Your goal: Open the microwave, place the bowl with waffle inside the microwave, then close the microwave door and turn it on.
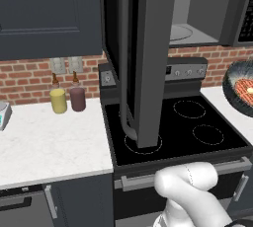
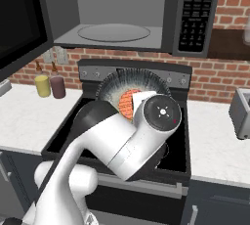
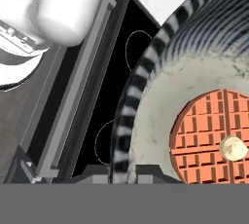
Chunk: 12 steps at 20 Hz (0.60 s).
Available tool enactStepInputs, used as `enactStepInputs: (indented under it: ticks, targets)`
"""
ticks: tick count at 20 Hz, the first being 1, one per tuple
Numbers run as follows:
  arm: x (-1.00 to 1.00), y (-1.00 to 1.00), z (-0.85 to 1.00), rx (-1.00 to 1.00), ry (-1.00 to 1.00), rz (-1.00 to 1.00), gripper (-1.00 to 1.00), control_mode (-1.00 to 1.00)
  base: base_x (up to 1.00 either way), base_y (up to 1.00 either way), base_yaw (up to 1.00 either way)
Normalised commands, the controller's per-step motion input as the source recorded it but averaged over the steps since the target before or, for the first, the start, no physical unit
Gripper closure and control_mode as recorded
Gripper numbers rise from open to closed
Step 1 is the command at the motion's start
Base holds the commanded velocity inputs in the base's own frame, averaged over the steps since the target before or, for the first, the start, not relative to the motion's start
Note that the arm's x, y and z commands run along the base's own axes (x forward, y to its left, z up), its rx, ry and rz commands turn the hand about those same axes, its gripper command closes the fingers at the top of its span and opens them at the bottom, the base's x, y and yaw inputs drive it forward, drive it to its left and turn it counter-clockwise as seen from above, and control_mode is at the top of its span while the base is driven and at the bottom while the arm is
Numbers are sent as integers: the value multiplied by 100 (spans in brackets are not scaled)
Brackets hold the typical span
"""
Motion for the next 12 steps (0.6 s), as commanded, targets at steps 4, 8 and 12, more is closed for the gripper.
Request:
enactStepInputs:
  ticks: [4, 8, 12]
  targets:
    - [12, 44, 35, 9, -16, 0, 100, -100, 0, 0, 0]
    - [12, 24, 55, 4, -15, 0, 100, -100, 0, 0, 0]
    - [19, 33, 58, 0, -12, 0, 100, -100, 0, 0, 0]
